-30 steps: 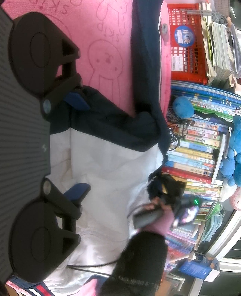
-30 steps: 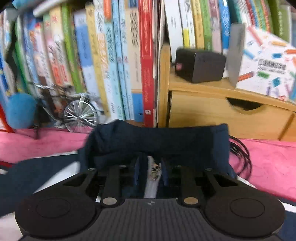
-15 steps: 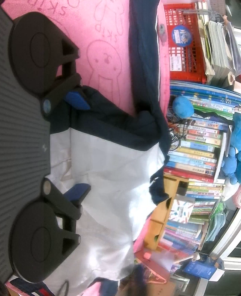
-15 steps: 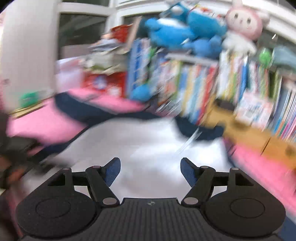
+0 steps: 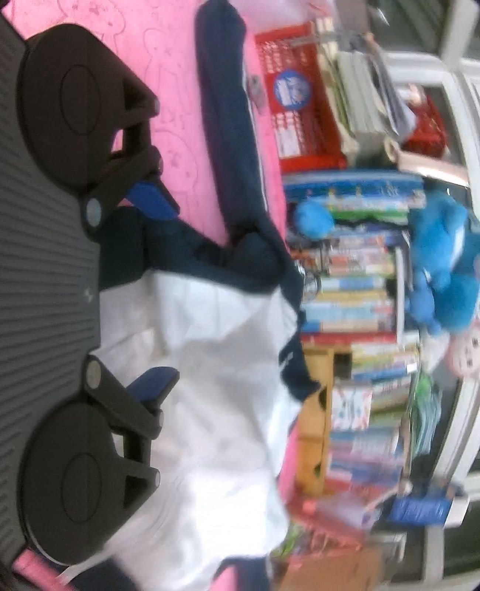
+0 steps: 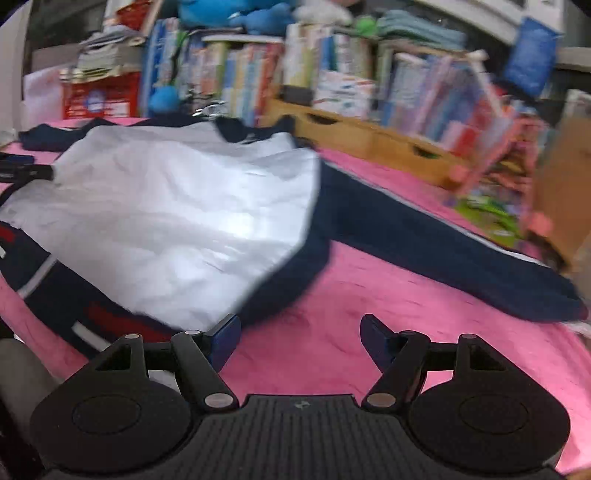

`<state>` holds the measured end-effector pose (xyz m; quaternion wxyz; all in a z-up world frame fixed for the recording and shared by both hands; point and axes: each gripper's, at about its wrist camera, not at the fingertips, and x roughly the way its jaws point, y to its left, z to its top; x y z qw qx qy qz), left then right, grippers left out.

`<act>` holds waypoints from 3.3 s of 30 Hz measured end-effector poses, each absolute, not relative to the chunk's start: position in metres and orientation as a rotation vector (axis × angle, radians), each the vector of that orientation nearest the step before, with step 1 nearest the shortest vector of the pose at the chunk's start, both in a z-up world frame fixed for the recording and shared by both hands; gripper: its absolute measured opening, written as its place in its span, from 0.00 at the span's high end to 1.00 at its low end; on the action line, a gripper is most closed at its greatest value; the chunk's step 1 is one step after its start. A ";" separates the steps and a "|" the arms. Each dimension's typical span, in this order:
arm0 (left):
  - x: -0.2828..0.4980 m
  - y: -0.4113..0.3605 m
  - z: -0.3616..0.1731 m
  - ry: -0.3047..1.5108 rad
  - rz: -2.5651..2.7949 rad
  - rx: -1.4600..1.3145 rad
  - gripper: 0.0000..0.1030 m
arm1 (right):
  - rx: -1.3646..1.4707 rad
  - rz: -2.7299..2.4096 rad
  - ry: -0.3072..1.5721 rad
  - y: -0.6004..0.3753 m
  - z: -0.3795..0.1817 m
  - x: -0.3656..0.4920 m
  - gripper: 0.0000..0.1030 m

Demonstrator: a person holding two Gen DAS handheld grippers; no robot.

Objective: Fold clothes

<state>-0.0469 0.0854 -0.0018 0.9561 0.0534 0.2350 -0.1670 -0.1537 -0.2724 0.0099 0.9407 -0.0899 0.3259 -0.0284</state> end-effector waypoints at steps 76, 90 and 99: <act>-0.106 0.054 -0.014 0.322 -0.412 0.600 0.13 | -0.243 -0.080 0.221 -0.071 0.007 -0.125 0.33; -0.126 0.065 0.055 0.116 -0.384 0.357 0.11 | -0.682 -0.076 0.175 -0.105 -0.023 -0.221 0.15; -0.092 0.088 0.069 0.223 -0.288 0.027 0.18 | -0.105 0.314 0.376 -0.115 0.008 -0.195 0.10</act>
